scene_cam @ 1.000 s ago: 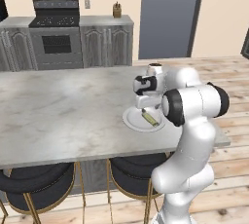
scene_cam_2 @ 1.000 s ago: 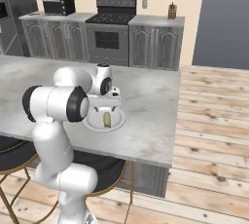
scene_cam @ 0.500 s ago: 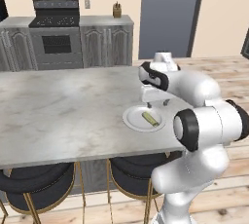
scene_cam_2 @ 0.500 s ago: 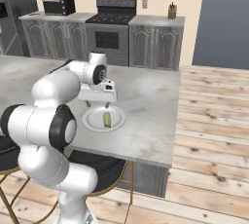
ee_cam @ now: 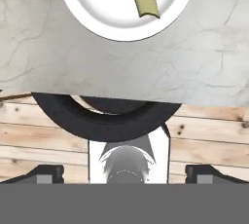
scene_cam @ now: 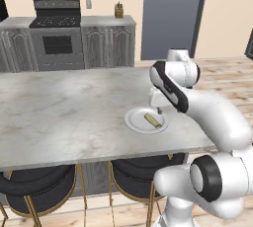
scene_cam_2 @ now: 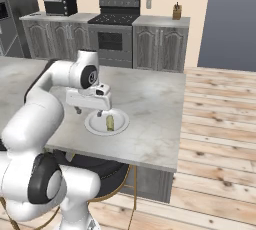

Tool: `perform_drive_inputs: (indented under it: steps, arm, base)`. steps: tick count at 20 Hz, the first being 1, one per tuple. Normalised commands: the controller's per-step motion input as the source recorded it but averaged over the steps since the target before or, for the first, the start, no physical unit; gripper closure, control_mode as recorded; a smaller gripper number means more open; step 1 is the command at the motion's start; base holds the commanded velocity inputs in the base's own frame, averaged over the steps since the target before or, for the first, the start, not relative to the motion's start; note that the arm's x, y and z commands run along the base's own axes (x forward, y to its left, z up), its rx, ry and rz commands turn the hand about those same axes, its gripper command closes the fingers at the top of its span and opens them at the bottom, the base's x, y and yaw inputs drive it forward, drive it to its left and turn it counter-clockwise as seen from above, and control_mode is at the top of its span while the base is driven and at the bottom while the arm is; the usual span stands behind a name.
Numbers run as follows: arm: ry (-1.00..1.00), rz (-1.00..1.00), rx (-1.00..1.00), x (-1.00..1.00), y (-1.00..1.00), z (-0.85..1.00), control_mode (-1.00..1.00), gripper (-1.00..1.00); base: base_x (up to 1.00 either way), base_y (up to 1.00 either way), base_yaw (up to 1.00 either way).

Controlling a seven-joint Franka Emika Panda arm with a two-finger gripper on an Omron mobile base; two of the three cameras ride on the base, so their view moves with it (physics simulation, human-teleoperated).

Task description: Retrieve the butter from the fridge and place it on a plate on the dining table. Then retrieve the butter knife by the fridge and place it near the plate.

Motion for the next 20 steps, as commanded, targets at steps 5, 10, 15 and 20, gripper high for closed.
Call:
perform_drive_inputs:
  steps: [5, 10, 15, 20]
  arm:
    - [0.0, -0.05, -0.1, -1.0, 0.16, 0.22, -1.0, -1.0]
    - [0.0, -0.05, -0.1, -1.0, 0.02, 0.15, -1.0, -1.0]
    - [-0.05, 0.01, -0.04, -0.78, 0.02, 0.01, -1.0, -1.0]
    - [-0.02, 0.11, 0.07, -0.3, 0.0, 0.0, -1.0, -1.0]
  base:
    - [0.0, 0.0, 0.0]
    - [0.0, 0.0, 0.0]
    - [0.0, 0.0, 0.0]
    - [0.0, 0.0, 0.0]
